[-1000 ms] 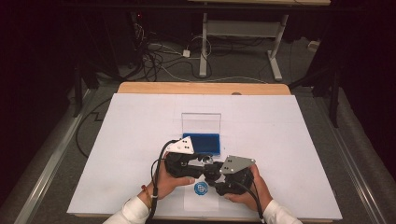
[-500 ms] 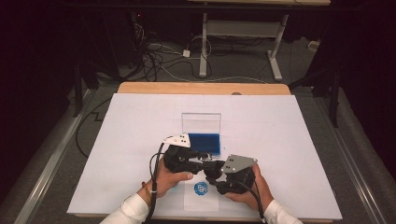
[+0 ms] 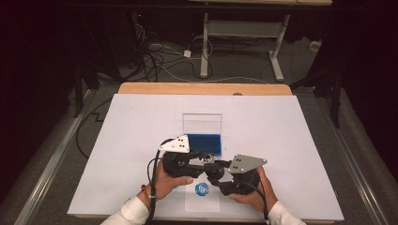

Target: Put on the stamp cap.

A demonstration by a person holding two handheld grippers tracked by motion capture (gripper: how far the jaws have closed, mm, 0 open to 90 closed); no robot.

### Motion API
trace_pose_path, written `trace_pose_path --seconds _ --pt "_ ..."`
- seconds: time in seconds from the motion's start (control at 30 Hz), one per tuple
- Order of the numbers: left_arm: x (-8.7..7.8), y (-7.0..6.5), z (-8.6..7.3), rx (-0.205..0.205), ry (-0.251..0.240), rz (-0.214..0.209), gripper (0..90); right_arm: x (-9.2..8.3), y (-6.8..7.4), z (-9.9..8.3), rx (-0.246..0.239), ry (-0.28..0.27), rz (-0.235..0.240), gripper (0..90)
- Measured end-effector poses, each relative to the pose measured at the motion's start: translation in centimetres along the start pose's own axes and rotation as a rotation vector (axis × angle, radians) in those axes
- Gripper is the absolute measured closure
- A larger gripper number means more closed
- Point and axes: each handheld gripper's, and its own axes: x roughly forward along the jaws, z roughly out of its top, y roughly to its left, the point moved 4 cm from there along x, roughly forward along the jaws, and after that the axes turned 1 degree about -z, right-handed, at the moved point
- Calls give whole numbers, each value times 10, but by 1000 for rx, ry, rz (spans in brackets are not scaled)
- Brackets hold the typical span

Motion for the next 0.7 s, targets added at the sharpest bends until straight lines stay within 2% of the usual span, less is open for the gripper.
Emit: trace_pose_path --seconds 0.07,0.2,0.23,0.47,0.63,0.7 --pt "0 1 -1 0 -2 -11 546 1 -1 -1 7 0 5 382" --pt "0 5 -3 -33 11 -35 546 1 0 -1 -5 6 -13 383" --pt "1 5 -4 -38 13 -38 546 1 1 -1 -19 18 -19 383" --pt "7 9 -3 -68 47 -57 546 3 2 -1 -30 52 -25 382" --pt "9 14 -5 -121 39 -82 545 3 1 -2 -16 60 -31 383" --pt "11 16 -5 -129 50 -95 545 4 0 -3 -15 67 -33 383"
